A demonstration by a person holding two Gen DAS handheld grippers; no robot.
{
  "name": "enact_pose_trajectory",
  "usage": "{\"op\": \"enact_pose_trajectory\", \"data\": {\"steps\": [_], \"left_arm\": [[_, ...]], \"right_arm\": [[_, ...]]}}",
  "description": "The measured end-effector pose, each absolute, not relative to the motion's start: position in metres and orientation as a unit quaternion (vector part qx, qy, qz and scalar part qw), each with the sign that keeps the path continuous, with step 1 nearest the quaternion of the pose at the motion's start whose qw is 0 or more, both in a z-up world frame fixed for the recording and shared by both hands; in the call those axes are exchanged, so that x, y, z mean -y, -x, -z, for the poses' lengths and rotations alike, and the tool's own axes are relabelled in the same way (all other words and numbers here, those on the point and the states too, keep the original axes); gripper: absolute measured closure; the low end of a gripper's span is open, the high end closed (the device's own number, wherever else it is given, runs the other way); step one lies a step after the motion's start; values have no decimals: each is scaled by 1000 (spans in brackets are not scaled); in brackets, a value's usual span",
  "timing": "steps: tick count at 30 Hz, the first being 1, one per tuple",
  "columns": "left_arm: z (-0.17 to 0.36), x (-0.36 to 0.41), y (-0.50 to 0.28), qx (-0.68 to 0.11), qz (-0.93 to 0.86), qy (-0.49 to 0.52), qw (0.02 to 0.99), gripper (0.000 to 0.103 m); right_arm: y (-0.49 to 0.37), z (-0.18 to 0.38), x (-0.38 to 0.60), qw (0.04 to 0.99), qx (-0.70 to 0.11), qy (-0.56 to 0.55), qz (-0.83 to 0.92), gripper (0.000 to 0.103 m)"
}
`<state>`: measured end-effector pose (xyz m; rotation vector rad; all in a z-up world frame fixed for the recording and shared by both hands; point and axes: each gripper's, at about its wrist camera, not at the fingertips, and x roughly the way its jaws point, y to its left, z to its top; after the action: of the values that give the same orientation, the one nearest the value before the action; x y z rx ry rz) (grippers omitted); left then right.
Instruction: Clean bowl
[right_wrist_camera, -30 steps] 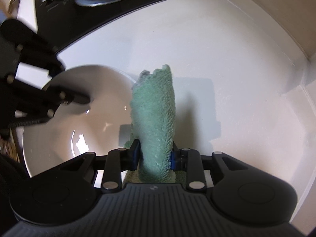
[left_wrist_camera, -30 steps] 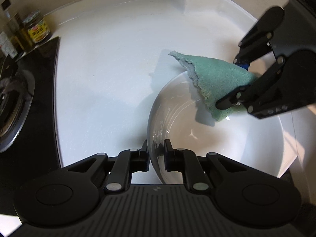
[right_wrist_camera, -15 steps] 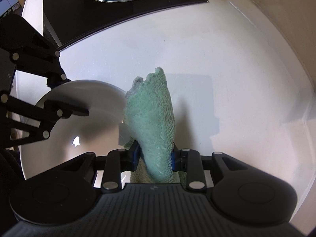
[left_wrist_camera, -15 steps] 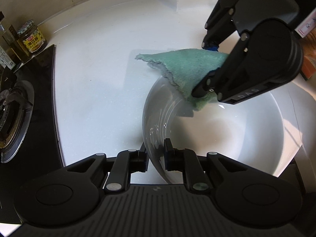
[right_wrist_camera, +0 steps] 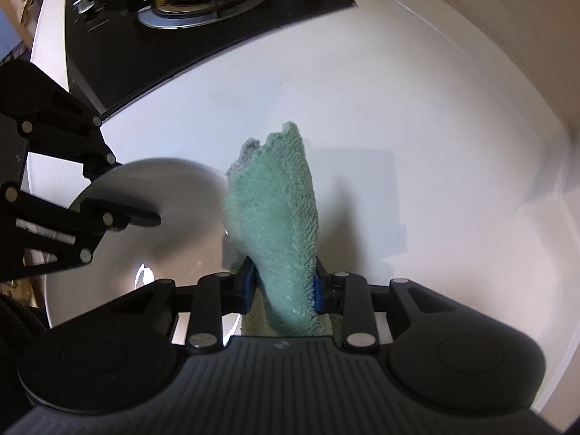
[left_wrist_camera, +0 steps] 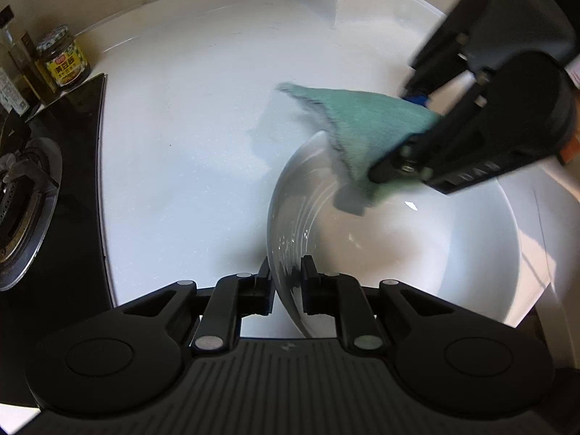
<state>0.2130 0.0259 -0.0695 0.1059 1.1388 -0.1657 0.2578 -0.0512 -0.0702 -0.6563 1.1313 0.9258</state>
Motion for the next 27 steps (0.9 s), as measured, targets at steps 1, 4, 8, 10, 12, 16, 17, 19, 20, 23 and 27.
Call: {"op": "enact_pose_trajectory", "data": {"steps": [1, 4, 8, 10, 12, 16, 17, 19, 20, 23, 27], "left_arm": [[69, -26, -213, -538, 79, -51, 838, 88], [70, -28, -215, -536, 79, -49, 839, 88], [72, -31, -219, -536, 75, -46, 840, 88], [72, -30, -218, -534, 73, -46, 841, 88], [72, -30, -216, -532, 71, -45, 842, 89], [72, -29, -208, -530, 59, -30, 846, 89], [72, -29, -207, -529, 56, -26, 847, 90], [72, -28, -203, -527, 50, -18, 848, 90], [71, -27, -201, -526, 47, -14, 849, 90], [70, -27, -199, -525, 45, -5, 850, 90], [70, -29, -197, -524, 48, 6, 850, 89]], "right_arm": [[-257, 70, 53, 696, -507, 294, -414, 79], [-253, 63, 68, 708, -502, 280, -410, 80], [-249, 49, 92, 738, -490, 230, -404, 80], [-247, 44, 105, 753, -483, 199, -399, 80], [-248, 41, 123, 771, -480, 139, -394, 80], [-249, 42, 167, 801, -475, 7, -365, 80], [-247, 44, 180, 811, -468, -33, -349, 82], [-246, 47, 197, 820, -459, -90, -330, 84], [-242, 49, 209, 826, -453, -124, -313, 85], [-226, 44, 220, 840, -425, -160, -297, 86], [-211, 6, 219, 848, -365, -195, -331, 86]]}}
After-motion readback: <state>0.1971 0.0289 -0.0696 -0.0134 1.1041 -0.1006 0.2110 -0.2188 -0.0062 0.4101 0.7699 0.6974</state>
